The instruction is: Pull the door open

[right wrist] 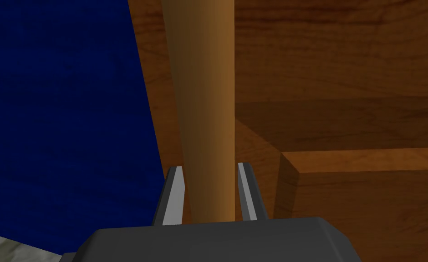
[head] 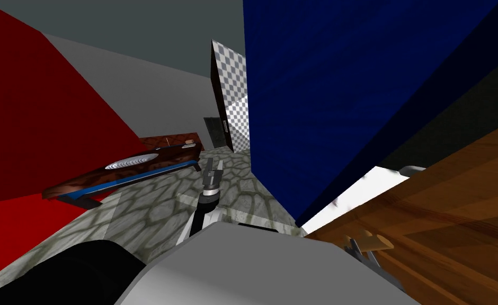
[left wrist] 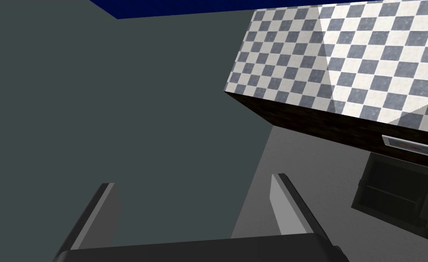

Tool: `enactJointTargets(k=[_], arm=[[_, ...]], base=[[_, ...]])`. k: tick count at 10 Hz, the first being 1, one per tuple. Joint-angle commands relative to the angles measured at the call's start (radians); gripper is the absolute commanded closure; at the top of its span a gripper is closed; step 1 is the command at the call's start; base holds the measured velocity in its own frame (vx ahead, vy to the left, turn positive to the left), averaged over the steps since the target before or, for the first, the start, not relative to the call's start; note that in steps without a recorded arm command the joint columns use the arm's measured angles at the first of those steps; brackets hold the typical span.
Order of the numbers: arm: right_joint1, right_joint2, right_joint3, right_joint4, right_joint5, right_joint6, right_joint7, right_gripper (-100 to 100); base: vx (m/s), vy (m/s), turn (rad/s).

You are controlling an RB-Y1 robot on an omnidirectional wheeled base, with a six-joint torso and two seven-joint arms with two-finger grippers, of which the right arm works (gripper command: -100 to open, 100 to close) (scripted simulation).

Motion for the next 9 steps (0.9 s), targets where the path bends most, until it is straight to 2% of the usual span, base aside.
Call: enactJointTargets(k=[1,4,5,6,9], arm=[[0.008,-0.006,0.03,-0.004,0.023,-0.014,-0.012,100],[0.015,-0.017,0.063,-0.014,0.049,-0.031,-0.023,100],[0.014,-0.015,0.057,-0.009,0.045,-0.029,-0.023,100],[0.017,-0.018,0.08,-0.013,0.063,-0.039,-0.027,100],[0.022,-0.029,0.118,-0.021,0.096,-0.061,-0.035,100]], base=[[-0.228,0.082,0.043],[-0.232,0.021,0.049],[-0.106,0.003,0.025],[-0.153,-0.012,0.044],[-0.23,0.003,0.057]])
